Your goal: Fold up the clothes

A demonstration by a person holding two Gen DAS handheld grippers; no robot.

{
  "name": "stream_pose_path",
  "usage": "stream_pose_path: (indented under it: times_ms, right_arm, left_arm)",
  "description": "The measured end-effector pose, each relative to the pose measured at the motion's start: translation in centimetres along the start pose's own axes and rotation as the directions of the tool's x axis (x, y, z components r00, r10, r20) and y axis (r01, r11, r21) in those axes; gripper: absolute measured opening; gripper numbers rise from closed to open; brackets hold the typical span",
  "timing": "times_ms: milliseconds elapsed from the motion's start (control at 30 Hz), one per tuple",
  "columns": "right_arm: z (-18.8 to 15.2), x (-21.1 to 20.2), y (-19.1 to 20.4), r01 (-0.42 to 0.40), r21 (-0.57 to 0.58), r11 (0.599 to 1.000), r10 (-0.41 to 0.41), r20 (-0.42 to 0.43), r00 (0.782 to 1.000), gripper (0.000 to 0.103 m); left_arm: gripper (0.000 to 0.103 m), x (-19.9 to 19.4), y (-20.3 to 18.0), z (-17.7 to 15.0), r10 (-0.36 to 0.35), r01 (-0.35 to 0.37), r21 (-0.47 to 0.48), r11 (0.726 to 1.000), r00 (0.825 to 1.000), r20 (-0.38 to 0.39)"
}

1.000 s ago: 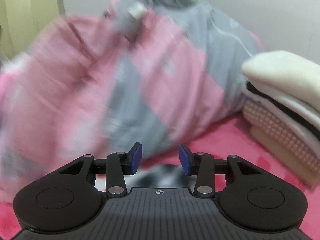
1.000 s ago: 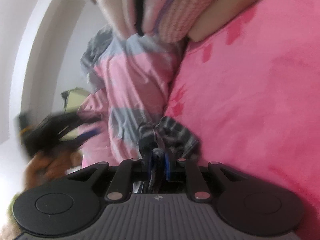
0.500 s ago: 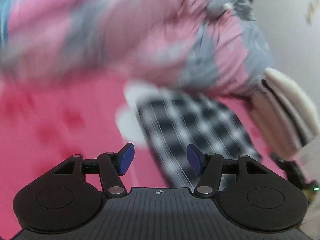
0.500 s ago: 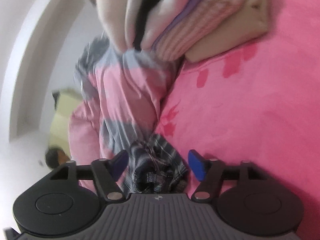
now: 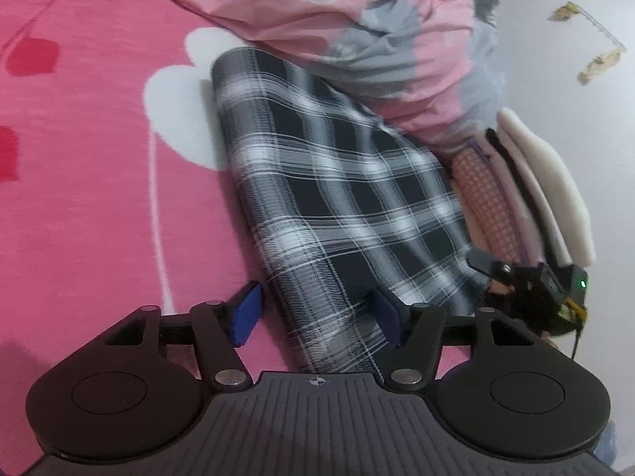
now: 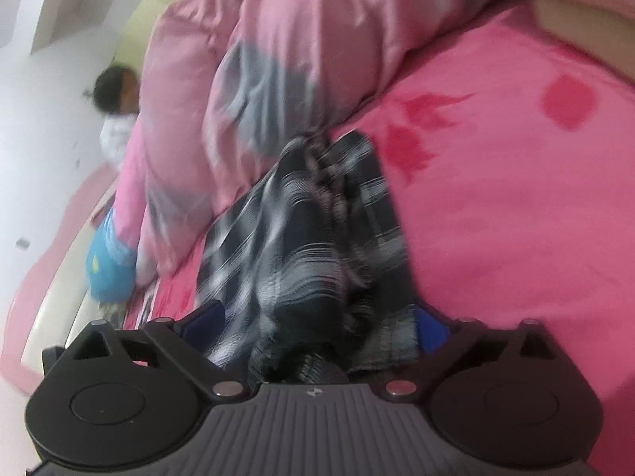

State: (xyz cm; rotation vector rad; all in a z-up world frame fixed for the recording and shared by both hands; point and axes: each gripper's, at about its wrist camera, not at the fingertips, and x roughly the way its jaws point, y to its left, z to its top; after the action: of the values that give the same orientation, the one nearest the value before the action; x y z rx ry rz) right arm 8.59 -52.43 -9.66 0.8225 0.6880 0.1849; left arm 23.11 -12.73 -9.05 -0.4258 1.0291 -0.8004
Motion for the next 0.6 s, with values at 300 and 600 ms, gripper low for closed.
stream_pose_path:
  times_ms: [300, 600]
  right_arm:
    - [-0.6, 0.7, 0.6, 0.015, 0.097, 0.995, -0.014, -0.004, 1.0, 0.04]
    - [-7.4, -1.9, 5.8, -0.022, 0.206, 0.978, 0.017, 0.025, 1.0, 0.037]
  left_arm:
    - [0.017, -1.0, -0.2, 0.1, -0.056, 0.059, -0.058, 0.997, 0.997, 0.047]
    - [0.015, -10.0, -0.7, -2.2, -0.083, 0.083, -0.057, 0.995, 0.996, -0.01]
